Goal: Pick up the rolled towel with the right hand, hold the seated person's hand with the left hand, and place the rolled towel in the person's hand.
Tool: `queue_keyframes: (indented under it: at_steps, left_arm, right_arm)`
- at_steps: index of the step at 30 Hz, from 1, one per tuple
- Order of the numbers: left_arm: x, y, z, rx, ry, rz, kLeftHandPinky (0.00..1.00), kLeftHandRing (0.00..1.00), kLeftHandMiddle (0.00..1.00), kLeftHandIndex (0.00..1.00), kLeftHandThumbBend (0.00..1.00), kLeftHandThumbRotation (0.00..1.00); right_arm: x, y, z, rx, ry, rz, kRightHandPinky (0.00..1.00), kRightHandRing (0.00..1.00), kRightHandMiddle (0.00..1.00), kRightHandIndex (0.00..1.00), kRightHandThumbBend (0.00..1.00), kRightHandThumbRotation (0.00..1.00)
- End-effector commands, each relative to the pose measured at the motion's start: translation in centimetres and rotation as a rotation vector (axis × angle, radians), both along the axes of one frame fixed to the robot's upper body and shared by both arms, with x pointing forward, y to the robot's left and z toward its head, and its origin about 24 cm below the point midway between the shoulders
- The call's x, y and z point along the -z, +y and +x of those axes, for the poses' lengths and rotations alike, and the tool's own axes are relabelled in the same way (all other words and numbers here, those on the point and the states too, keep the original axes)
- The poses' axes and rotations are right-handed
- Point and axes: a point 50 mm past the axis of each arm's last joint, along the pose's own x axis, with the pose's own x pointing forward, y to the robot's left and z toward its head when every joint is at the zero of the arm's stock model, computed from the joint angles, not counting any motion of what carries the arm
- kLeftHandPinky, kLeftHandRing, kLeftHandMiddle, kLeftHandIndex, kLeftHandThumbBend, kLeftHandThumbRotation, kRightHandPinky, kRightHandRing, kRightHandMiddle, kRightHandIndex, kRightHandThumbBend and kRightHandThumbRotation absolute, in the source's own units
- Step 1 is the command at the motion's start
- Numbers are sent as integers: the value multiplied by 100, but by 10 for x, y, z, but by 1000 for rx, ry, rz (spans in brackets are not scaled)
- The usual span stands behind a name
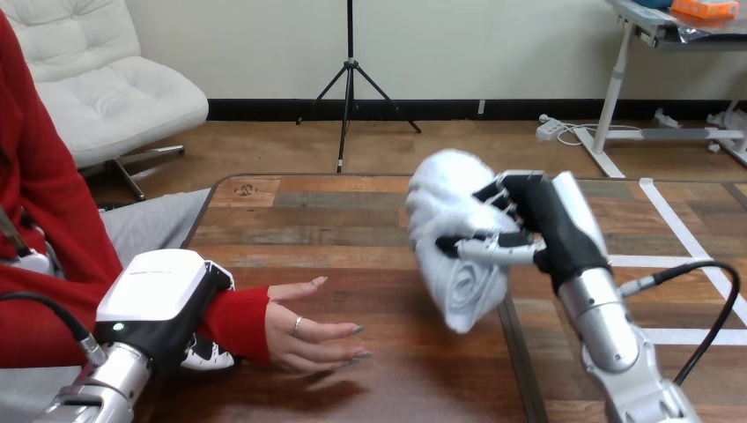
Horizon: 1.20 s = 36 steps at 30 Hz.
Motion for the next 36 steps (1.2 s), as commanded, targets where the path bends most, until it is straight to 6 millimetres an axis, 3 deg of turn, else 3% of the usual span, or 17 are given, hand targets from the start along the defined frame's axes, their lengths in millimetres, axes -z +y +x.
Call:
queue_keyframes:
  at_steps: [1,36]
  left_arm:
    - [-92,-41,52,141,-383,-102,25,30,35,36,71,0]
    - [-104,-52,68,157,-406,-147,25,29,35,37,74,0]
  right_arm:
    - [-63,19,11,-80,-242,50,26,32,38,43,73,0]
    - [-63,39,-5,-182,-248,84,25,30,36,42,73,0]
